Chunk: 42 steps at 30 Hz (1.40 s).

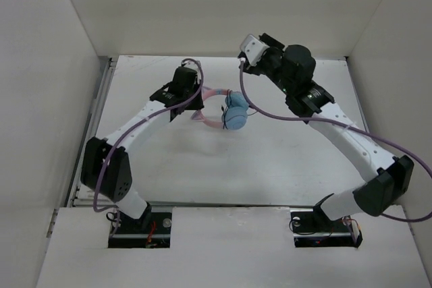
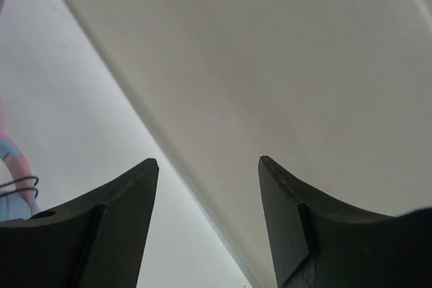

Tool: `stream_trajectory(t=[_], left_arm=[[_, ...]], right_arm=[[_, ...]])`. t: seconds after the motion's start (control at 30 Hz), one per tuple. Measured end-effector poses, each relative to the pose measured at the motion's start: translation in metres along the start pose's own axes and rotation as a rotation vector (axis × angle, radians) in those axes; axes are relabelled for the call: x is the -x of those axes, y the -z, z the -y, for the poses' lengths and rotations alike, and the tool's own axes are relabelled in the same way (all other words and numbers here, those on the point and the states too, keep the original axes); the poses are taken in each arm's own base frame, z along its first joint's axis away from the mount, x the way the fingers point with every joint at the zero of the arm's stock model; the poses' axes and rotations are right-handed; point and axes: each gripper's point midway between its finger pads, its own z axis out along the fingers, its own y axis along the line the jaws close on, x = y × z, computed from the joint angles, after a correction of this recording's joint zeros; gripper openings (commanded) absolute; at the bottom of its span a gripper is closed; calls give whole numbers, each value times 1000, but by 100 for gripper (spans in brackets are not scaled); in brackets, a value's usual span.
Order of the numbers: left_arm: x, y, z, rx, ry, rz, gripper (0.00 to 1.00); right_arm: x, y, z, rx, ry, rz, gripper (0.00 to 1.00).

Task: Wrap the headphones

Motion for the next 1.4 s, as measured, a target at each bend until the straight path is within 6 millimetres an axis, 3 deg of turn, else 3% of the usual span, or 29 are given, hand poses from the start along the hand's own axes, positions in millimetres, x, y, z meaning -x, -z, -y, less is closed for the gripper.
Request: stream_trajectory(t=[0.17, 0.3, 0.43, 0.63, 0.87, 0.97, 1.13, 1.3, 1.4], left_arm=[[-31, -56, -10, 59, 25, -86, 0], [-48, -91, -17, 99, 20, -131, 0], [-42, -117, -15, 108, 20, -123, 0], [-19, -146, -4, 98, 36, -68, 6], [-31, -168, 0, 102, 66, -89, 14], [-37, -172, 2, 100, 81, -101, 33], [-36, -173, 6, 86, 95, -95, 56], [-37, -172, 7, 72, 101, -94, 67], [-40, -158, 2, 69, 107, -111, 68]], right_arm=[[17, 39, 44, -176, -82, 53, 66], [2, 65, 73, -267, -140, 28, 66], [-20, 81, 83, -309, -184, -16, 66], [-44, 97, 77, -307, -225, -75, 66], [-52, 120, 81, -317, -252, -99, 67], [-51, 130, 86, -332, -256, -96, 67], [-56, 141, 91, -350, -264, -108, 67], [-64, 147, 92, -357, -265, -129, 67], [-72, 153, 93, -365, -270, -147, 67]])
